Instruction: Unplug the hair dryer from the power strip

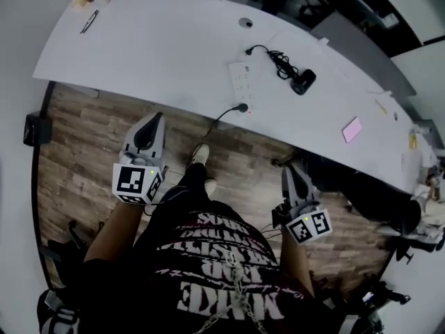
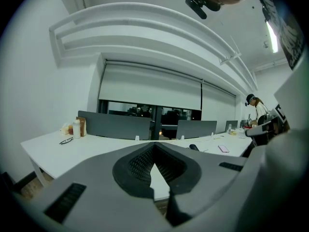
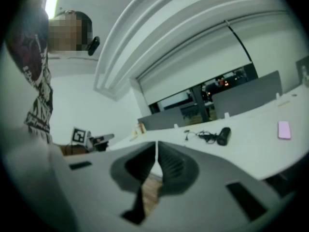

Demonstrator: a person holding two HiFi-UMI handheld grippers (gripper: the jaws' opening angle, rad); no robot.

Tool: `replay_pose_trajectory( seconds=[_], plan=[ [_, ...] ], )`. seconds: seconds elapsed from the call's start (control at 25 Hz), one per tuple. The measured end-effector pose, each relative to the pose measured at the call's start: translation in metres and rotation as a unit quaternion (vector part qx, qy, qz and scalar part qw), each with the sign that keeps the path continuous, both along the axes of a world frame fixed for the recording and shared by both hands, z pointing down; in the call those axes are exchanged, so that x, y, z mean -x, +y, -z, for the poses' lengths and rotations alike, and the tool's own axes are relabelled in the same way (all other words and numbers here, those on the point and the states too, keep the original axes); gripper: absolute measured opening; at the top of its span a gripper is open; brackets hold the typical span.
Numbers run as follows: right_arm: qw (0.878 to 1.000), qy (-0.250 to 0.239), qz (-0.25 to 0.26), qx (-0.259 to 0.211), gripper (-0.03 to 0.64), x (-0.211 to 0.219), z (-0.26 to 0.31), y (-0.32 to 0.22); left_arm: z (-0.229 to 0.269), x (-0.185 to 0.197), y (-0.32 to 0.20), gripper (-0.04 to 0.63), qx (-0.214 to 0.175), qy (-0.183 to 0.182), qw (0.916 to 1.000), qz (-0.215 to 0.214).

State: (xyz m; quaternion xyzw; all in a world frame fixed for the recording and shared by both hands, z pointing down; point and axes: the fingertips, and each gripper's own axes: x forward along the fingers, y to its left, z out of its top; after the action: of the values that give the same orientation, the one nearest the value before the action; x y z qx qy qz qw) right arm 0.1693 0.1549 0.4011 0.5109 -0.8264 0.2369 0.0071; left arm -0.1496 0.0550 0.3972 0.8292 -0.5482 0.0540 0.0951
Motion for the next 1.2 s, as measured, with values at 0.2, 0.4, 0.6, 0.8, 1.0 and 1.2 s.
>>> replay_pose_trajectory(
  seconds=[0.2, 0.4, 0.6, 0.8, 1.0, 1.2],
  plan=[
    [0.999, -0.040, -0.013, 0.028, 0.035, -0.003, -0.033, 0.027, -0.005, 0.010, 0.030, 0.021, 0.018, -0.023, 0.9995, 0.015],
    [0.996, -0.082, -0.001, 0.044, 0.035, 0.021, -0.057, 0.035, -0.008, 0.038, 0.059, 0.021, 0.042, -0.063, 0.9968, 0.027],
    [0.994, -0.090, 0.009, 0.063, 0.035, 0.037, -0.066, 0.038, -0.031, 0.043, 0.062, 0.021, 0.076, -0.070, 0.9944, 0.025],
    [0.995, -0.072, -0.002, 0.074, 0.035, 0.035, -0.068, 0.017, -0.038, 0.020, 0.019, 0.021, 0.071, -0.057, 0.9958, -0.005],
    [0.997, -0.061, -0.008, 0.045, 0.035, 0.043, -0.040, -0.027, -0.013, 0.020, -0.036, 0.021, 0.033, -0.038, 0.9986, -0.015],
    [0.999, -0.036, -0.017, 0.010, 0.035, 0.050, -0.010, -0.058, 0.007, 0.014, -0.076, 0.021, 0.004, -0.014, 0.9990, -0.041]
  ],
)
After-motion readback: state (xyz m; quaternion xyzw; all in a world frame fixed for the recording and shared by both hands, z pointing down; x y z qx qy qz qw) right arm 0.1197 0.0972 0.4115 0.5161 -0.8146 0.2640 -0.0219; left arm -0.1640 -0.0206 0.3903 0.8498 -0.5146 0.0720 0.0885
